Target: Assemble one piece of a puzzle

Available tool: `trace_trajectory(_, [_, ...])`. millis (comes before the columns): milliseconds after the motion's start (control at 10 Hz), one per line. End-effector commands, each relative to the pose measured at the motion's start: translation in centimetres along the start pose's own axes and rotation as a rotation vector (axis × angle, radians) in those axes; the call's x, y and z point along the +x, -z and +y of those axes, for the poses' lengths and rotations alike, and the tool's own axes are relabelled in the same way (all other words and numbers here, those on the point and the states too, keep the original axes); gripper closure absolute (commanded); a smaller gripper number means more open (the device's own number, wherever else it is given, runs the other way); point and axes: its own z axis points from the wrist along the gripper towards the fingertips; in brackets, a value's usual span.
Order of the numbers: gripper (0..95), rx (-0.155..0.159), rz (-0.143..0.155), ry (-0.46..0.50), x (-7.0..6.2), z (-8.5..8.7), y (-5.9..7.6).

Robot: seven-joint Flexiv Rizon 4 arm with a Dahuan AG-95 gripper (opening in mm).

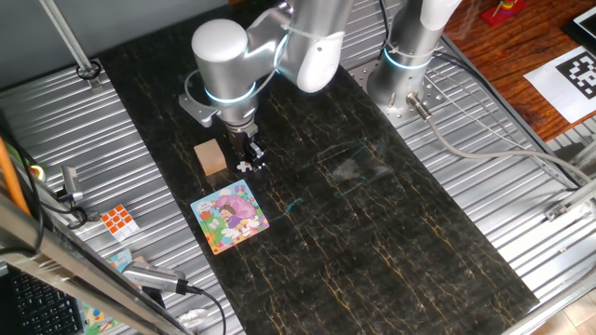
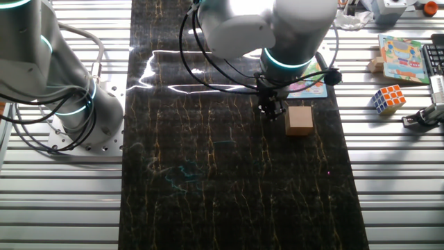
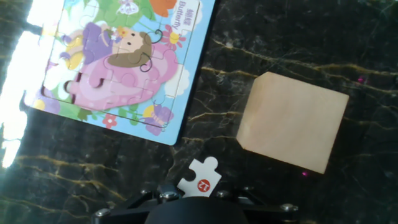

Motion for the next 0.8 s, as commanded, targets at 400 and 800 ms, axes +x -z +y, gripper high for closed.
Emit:
trace_trajectory(400, [57.0,0.018,0.001,-0.003,-0.10,-0.02,-0.15])
trace_trajectory(800, [57.0,0.057,-0.010,0.002,-0.25,-0.04,-0.15])
